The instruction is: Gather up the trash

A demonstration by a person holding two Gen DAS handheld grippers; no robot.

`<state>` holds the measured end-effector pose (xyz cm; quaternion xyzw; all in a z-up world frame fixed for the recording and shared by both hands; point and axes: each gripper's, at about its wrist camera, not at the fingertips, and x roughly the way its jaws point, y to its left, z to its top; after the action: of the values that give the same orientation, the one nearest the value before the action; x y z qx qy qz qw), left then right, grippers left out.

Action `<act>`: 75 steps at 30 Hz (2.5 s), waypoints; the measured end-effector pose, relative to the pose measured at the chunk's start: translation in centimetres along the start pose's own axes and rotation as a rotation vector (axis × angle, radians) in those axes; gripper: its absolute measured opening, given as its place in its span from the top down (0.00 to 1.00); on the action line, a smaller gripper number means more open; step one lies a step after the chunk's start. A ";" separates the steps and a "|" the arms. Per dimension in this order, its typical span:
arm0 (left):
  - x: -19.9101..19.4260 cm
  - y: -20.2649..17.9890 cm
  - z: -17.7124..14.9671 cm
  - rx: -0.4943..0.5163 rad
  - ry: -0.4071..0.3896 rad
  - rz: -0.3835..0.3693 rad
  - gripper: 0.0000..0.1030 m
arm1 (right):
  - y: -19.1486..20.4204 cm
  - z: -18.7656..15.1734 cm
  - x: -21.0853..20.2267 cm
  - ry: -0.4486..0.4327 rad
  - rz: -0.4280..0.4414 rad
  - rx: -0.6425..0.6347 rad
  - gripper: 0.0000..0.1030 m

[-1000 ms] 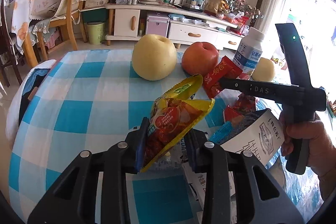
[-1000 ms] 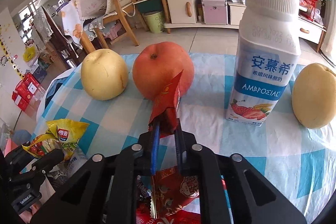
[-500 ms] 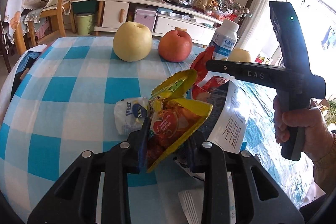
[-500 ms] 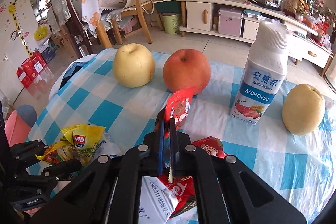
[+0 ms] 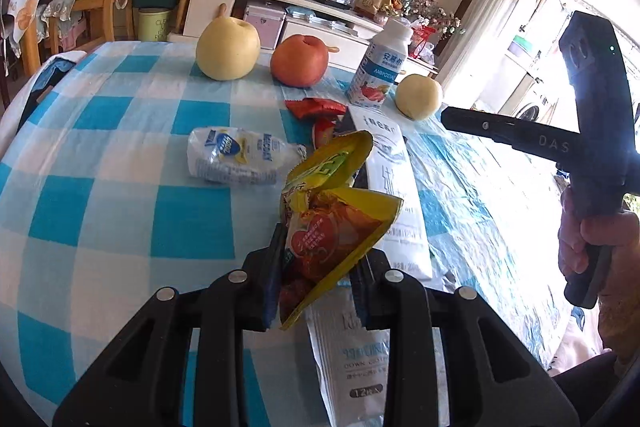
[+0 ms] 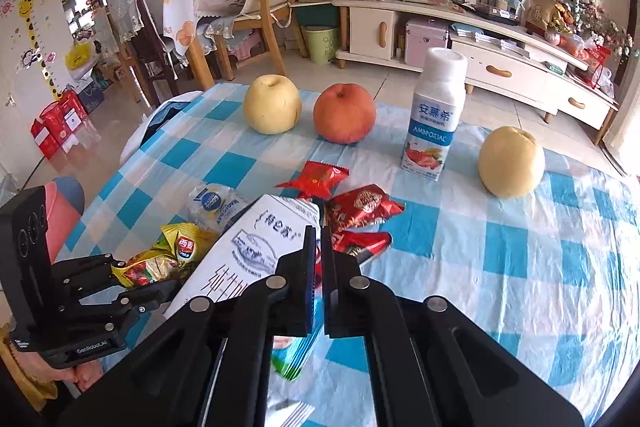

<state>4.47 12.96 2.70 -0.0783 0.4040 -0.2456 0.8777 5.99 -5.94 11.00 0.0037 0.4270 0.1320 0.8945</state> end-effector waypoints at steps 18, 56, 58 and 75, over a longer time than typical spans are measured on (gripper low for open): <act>-4.7 0.9 -4.7 -0.179 -0.015 -0.059 0.72 | 4.9 -4.8 0.8 0.123 0.009 0.179 0.44; -14.3 7.3 -2.6 -0.306 -0.266 0.050 0.73 | 11.4 -0.3 -0.6 -0.001 0.112 0.167 0.47; -15.1 7.7 -2.7 -0.315 -0.287 0.073 0.73 | 13.0 0.0 -1.3 -0.019 0.145 0.150 0.47; -24.4 15.4 -4.9 -0.524 -0.515 0.234 0.73 | 28.1 1.7 -2.7 -0.036 0.382 -0.027 0.47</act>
<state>-7.01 38.66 10.62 -0.3126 0.2258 -0.0045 0.9227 -0.87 20.71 17.54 0.0751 0.4008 0.3048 0.8607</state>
